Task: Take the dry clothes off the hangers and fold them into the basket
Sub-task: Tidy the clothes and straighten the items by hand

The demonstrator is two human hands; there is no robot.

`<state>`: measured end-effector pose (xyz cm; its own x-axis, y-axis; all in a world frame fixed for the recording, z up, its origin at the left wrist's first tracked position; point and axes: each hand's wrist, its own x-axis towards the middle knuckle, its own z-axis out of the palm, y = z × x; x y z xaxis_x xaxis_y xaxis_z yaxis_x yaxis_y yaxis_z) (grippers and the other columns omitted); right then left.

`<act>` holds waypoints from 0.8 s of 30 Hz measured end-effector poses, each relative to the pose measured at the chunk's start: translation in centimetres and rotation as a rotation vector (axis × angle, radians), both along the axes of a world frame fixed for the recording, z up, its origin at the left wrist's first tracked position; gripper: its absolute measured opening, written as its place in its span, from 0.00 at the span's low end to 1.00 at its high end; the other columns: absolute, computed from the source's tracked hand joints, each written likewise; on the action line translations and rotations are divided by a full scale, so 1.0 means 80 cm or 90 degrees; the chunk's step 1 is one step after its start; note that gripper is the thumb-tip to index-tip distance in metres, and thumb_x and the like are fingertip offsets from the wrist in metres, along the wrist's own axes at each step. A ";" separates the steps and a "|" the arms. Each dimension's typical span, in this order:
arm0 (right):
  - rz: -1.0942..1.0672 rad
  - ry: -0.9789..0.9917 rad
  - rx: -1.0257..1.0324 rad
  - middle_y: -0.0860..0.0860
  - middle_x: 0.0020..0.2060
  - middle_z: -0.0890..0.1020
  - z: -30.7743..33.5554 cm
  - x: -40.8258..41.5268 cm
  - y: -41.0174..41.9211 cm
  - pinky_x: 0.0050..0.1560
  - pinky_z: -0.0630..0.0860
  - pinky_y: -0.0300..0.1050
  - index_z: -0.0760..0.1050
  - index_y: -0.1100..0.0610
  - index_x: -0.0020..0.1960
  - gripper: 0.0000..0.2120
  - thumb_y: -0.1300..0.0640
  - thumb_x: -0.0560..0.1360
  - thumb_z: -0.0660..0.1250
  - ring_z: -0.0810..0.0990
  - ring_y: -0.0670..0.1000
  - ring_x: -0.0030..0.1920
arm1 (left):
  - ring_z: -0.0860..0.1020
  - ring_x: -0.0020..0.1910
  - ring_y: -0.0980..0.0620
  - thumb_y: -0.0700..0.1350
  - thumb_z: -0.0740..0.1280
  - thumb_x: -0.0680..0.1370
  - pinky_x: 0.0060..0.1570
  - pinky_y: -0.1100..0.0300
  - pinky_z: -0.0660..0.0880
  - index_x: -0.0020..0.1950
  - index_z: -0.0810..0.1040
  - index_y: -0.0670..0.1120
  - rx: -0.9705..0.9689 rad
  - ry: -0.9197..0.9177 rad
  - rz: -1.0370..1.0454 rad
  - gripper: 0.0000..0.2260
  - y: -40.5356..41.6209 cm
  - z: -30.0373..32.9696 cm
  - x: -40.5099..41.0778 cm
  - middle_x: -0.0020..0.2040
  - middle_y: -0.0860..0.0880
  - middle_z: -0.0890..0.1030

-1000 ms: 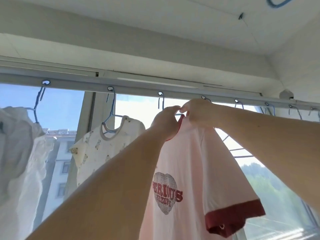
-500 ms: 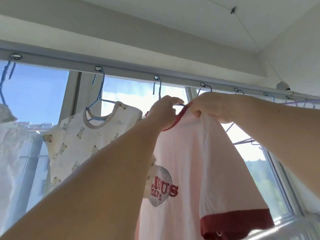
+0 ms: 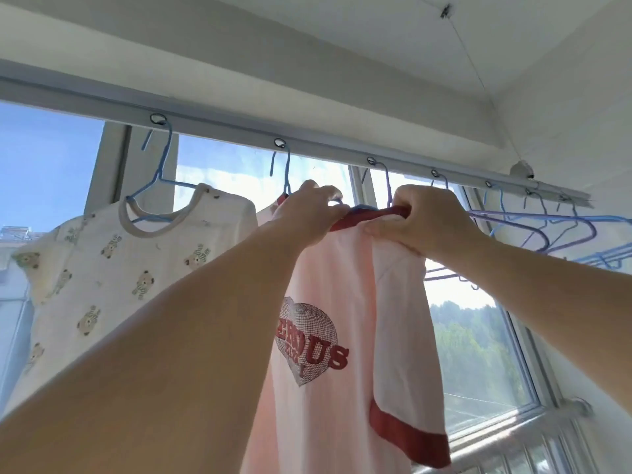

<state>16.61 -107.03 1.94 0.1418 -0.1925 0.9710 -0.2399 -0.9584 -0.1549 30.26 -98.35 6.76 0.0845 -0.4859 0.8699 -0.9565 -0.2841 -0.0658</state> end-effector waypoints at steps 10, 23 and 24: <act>0.057 0.047 0.105 0.47 0.38 0.75 -0.030 0.032 -0.032 0.32 0.65 0.35 0.71 0.53 0.48 0.09 0.64 0.70 0.62 0.72 0.46 0.37 | 0.51 0.76 0.50 0.36 0.52 0.81 0.74 0.52 0.52 0.76 0.52 0.52 -0.171 0.132 -0.127 0.25 -0.021 -0.035 0.024 0.77 0.49 0.52; 0.143 -0.012 0.154 0.49 0.41 0.75 -0.023 0.096 -0.020 0.33 0.66 0.34 0.72 0.53 0.45 0.08 0.65 0.72 0.61 0.73 0.50 0.43 | 0.74 0.52 0.44 0.37 0.51 0.78 0.44 0.55 0.70 0.64 0.66 0.47 -0.289 0.364 -0.164 0.17 -0.013 -0.051 0.123 0.59 0.42 0.73; 0.143 -0.009 0.155 0.49 0.42 0.76 -0.023 0.098 -0.020 0.33 0.66 0.33 0.72 0.53 0.46 0.08 0.66 0.72 0.61 0.73 0.50 0.43 | 0.74 0.54 0.45 0.38 0.51 0.78 0.47 0.53 0.71 0.68 0.63 0.49 -0.280 0.383 -0.176 0.19 -0.016 -0.052 0.128 0.63 0.43 0.72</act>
